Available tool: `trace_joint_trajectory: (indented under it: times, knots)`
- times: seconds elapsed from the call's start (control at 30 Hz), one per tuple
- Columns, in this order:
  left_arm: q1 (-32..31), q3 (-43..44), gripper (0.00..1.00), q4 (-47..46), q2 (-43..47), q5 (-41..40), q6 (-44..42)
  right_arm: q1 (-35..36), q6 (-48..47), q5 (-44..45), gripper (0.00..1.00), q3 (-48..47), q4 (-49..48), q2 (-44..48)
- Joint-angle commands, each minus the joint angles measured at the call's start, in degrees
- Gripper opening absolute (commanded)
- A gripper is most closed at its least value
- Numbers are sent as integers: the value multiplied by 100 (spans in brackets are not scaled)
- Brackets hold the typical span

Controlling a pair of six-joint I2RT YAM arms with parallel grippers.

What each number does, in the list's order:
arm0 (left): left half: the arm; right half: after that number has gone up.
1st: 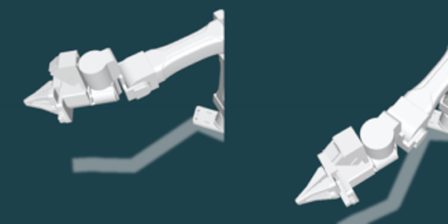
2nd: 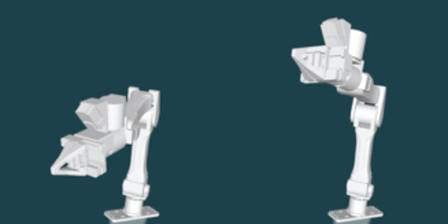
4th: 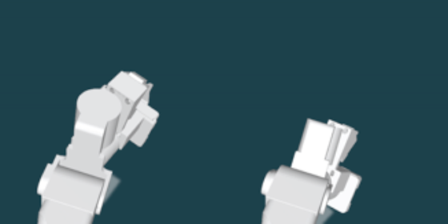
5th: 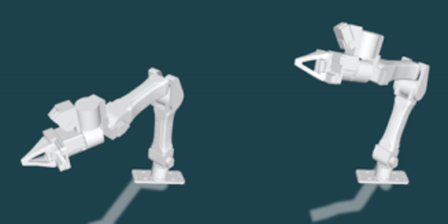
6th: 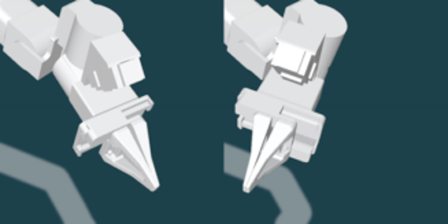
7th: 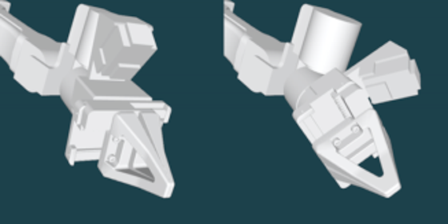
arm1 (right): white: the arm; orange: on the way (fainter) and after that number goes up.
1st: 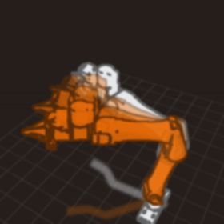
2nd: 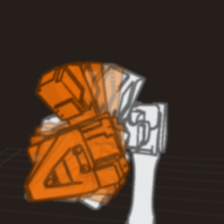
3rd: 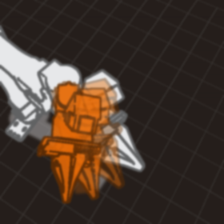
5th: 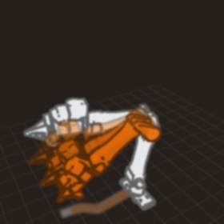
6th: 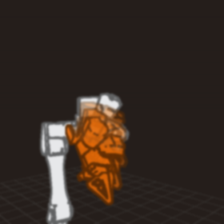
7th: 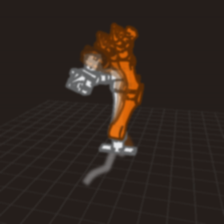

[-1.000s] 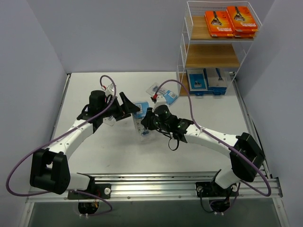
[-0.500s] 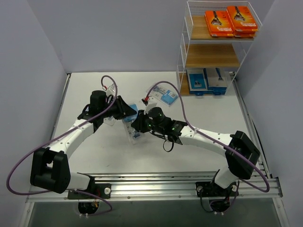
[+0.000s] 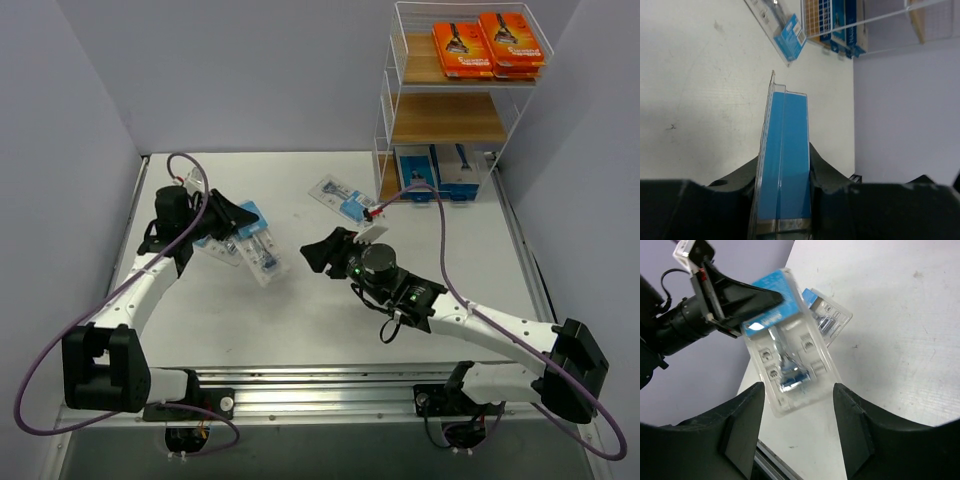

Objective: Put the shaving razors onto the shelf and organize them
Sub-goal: Pass the shaving razor from the right arm to the left, then pass the shaving razor from the left arm to the right

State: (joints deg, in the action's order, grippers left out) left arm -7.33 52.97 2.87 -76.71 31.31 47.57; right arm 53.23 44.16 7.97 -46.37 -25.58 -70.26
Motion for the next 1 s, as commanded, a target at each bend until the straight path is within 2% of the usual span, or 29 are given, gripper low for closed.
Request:
trace_joint_trajectory:
  times: [0.0,0.03,0.17,0.33,0.37,0.43,0.57,0.7,0.97]
  knots:
    - [328,92,2,-988,357,366,794,-32,908,706,53,566,-691,424]
    - [364,-40,2,-1312,402,428,1015,-24,1397,1002,53,742,-824,530]
    - [382,-779,2,-3954,473,569,2280,73,2217,1417,52,1673,-1720,908]
    - [276,-1034,2,-5242,51,596,3310,108,2430,1410,53,2017,-2889,927]
    - [250,-1191,2,-5784,-10,561,3477,108,2517,1401,54,2087,-3100,883]
    - [206,-1350,2,-6323,-256,455,3960,126,2650,1339,55,2307,-3969,672]
    - [145,-1544,2,-7859,-827,376,4777,196,2589,1155,57,2115,-4306,285]
    - [22,-1571,2,-8645,-1337,288,5376,275,2492,1040,57,1939,-4587,-101]
    - [-382,-1544,2,-8602,-1391,130,5219,328,2422,847,57,1632,-4648,-515]
